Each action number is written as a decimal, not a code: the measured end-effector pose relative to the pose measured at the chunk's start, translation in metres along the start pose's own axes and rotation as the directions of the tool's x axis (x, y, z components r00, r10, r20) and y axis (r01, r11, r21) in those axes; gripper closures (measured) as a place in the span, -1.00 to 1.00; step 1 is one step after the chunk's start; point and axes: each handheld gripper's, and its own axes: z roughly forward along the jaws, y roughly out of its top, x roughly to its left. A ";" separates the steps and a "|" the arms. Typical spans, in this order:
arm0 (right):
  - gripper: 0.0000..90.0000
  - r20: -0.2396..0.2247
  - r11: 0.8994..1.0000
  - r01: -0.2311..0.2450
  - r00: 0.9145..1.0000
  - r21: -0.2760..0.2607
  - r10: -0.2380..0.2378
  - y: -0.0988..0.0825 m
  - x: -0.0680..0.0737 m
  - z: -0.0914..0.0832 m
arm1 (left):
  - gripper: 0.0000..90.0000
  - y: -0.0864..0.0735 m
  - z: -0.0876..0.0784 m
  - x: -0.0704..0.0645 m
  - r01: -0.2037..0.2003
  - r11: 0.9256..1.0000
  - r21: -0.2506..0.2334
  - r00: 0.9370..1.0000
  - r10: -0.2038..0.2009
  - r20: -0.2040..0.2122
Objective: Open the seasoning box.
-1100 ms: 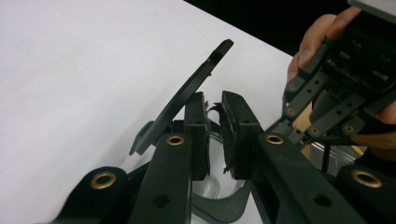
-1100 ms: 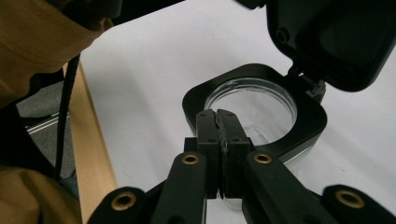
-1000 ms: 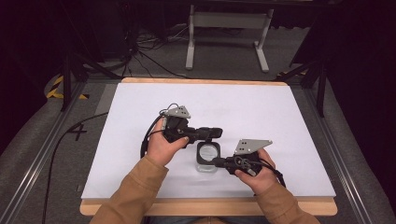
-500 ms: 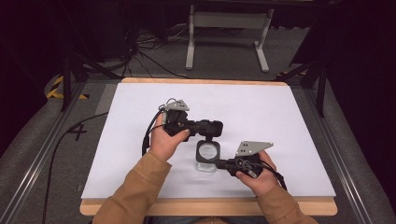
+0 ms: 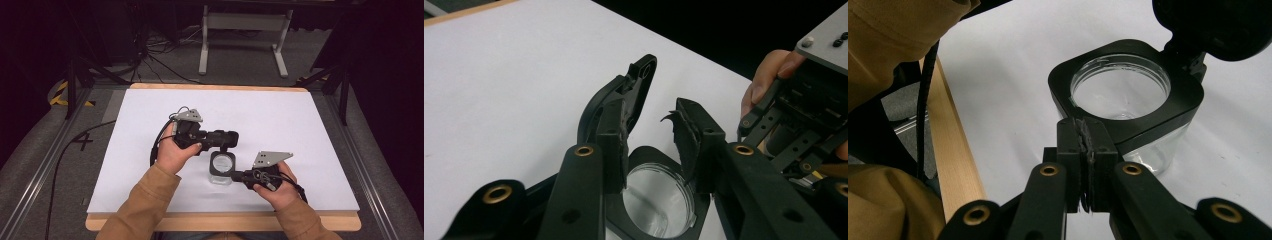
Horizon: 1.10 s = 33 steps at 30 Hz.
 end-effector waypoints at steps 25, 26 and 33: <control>0.56 0.121 0.997 0.029 0.992 -0.074 -0.020 0.042 -0.052 -0.027 | 0.16 -0.052 -0.095 0.006 0.077 0.994 0.078 0.960 -0.053 -0.275; 0.52 0.132 0.997 0.020 0.991 -0.070 -0.011 0.043 -0.056 -0.028 | 0.14 -0.054 -0.097 0.007 0.087 0.993 0.084 0.958 -0.060 -0.282; 0.35 0.234 0.998 -0.029 0.971 -0.048 0.040 0.032 -0.089 -0.041 | 0.05 -0.067 -0.101 0.030 0.125 0.979 0.159 0.920 -0.054 -0.387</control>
